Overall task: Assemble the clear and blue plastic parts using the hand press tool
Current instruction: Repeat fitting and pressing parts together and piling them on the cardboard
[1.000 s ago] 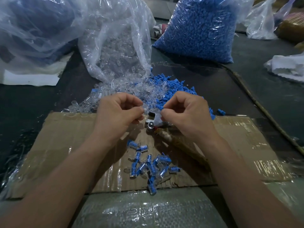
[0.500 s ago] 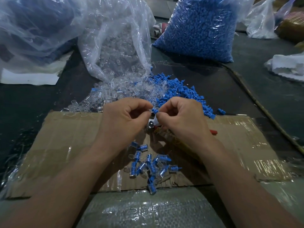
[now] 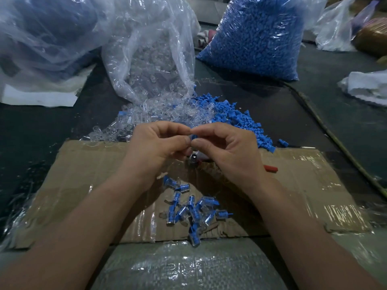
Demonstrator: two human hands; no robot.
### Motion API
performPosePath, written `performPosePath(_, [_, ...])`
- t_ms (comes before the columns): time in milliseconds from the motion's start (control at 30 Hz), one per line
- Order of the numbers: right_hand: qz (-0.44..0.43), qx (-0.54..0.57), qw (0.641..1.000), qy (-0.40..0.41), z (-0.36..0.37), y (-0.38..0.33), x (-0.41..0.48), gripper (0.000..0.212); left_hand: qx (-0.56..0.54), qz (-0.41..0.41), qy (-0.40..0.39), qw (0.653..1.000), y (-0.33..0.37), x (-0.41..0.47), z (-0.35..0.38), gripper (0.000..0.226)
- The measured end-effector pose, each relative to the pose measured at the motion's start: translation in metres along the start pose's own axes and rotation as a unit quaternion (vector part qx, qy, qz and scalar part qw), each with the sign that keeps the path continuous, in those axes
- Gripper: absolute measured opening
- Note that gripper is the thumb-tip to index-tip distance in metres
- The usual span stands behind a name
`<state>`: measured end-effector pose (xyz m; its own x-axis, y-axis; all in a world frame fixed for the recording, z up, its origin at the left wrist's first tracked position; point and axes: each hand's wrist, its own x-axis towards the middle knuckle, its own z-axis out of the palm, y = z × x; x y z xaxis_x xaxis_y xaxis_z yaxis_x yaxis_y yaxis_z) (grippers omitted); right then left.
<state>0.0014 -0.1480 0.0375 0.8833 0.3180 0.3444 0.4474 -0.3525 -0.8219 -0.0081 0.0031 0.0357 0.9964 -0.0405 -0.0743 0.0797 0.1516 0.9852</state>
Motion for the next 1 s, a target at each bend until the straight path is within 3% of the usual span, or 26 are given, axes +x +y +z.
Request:
performPosePath(400, [-0.049,-0.047,0.998,0.007,-0.0017,0.0056,0.0009,0.03,-0.05,-0.033,-0.017,0.998,0.0007,0.0015,-0.0012,0.02])
performPosePath(700, [-0.105,-0.143,0.983,0.036,-0.0056,0.0069,0.0011,0.021,-0.098,-0.057,-0.047,0.992,0.0005,0.0028,-0.001,0.02])
performPosePath(1000, [-0.135,-0.174,0.975,0.023,-0.0056,0.0039,0.0005,0.02,-0.066,-0.048,-0.038,0.996,-0.0005,0.002,0.0003,0.018])
